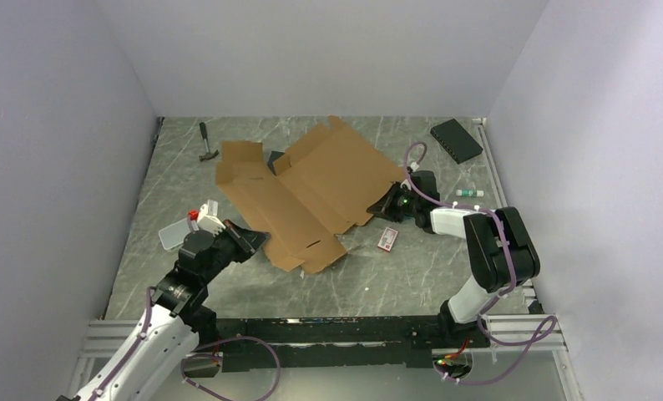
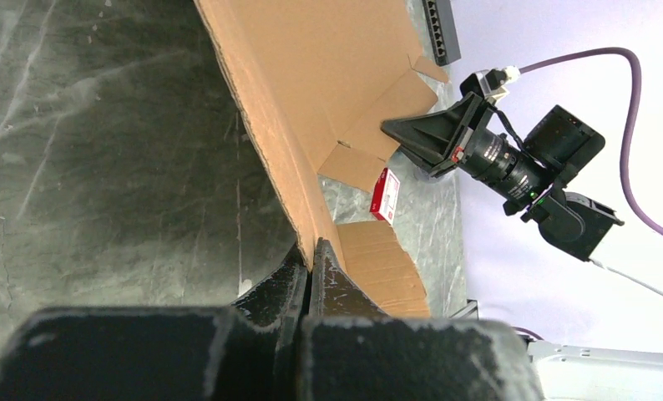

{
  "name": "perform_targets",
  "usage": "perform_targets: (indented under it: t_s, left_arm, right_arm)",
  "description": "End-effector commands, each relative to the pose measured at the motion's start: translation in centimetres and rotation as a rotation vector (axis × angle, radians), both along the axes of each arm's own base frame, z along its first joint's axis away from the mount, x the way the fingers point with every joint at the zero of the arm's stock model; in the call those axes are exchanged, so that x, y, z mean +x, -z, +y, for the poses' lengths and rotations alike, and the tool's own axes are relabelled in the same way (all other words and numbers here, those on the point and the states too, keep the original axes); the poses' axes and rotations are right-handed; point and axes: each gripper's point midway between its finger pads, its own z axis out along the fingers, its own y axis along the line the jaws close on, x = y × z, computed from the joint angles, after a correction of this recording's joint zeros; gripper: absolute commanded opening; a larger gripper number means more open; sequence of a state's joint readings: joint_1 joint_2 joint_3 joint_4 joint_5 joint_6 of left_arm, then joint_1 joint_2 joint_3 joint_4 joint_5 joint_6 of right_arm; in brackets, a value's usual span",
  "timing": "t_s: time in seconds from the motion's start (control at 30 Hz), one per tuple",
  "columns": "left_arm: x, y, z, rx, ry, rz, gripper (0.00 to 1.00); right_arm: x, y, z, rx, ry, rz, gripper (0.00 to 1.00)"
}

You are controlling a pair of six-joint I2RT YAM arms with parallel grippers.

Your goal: Fold the paper box

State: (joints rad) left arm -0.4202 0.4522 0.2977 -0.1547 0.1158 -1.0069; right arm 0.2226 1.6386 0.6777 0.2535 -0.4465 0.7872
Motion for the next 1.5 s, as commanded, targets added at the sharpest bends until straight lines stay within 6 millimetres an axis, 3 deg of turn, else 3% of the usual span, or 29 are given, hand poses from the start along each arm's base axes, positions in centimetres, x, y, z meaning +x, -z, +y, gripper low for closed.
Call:
perform_targets:
  t_s: [0.0,0.13,0.23,0.37,0.5,0.67,0.83,0.9,0.97,1.13,1.23,1.33,1.47]
  left_arm:
    - [-0.8,-2.8,-0.8,0.005,0.079,-0.079,0.0]
    - [-1.2,-2.8,-1.0,-0.007,0.097,-0.081,0.02]
    - [-1.2,-2.5,-1.6,-0.034,0.121,-0.073,0.12]
    - [-0.9,-1.6,-2.7,-0.06,0.164,-0.042,0.24]
    - [-0.8,-1.2,-3.2,-0.029,0.205,-0.011,0.45]
    - [-1.1,-1.0,-1.8,0.109,0.189,0.041,0.75]
    - [-1.1,-2.7,0.2,0.26,0.16,-0.02,0.91]
    - [-0.3,-3.6,1.0,0.325,0.131,-0.051,0.95]
    - [0.7,-4.5,0.7,0.342,0.14,-0.104,0.95]
    - [4.5,-6.9,1.5,0.507,0.103,-0.176,0.99]
    - [6.9,-7.2,2.7,0.618,0.107,-0.172,1.0]
    - [9.7,-6.5,4.1,0.56,0.148,-0.099,1.0]
    - [12.2,-5.8,5.5,0.356,0.235,-0.048,0.98]
  right_arm:
    - [2.4,-5.6,0.4,0.067,-0.042,-0.177,0.0]
    - [3.4,-10.1,-1.0,0.073,-0.046,-0.325,0.0]
    - [3.9,-13.6,-2.4,0.024,-0.064,-0.461,0.0]
    - [3.3,-16.3,-4.3,-0.076,-0.162,-0.602,0.0]
    - [1.2,-17.7,-5.5,-0.073,-0.305,-0.736,0.0]
    - [-1.0,-18.3,-6.0,-0.118,-0.411,-0.852,0.0]
    - [-1.3,-18.1,-6.7,-0.141,-0.447,-0.878,0.0]
    - [-1.5,-18.0,-7.1,-0.155,-0.47,-0.896,0.0]
    - [-1.8,-18.3,-7.3,-0.156,-0.486,-0.918,0.0]
    - [-2.3,-18.8,-8.2,-0.159,-0.487,-0.952,0.0]
    - [-2.4,-18.8,-8.6,-0.156,-0.488,-0.958,0.0]
    - [-2.5,-18.8,-8.7,-0.153,-0.492,-0.959,0.0]
    - [-2.6,-18.7,-8.7,-0.148,-0.494,-0.956,0.0]
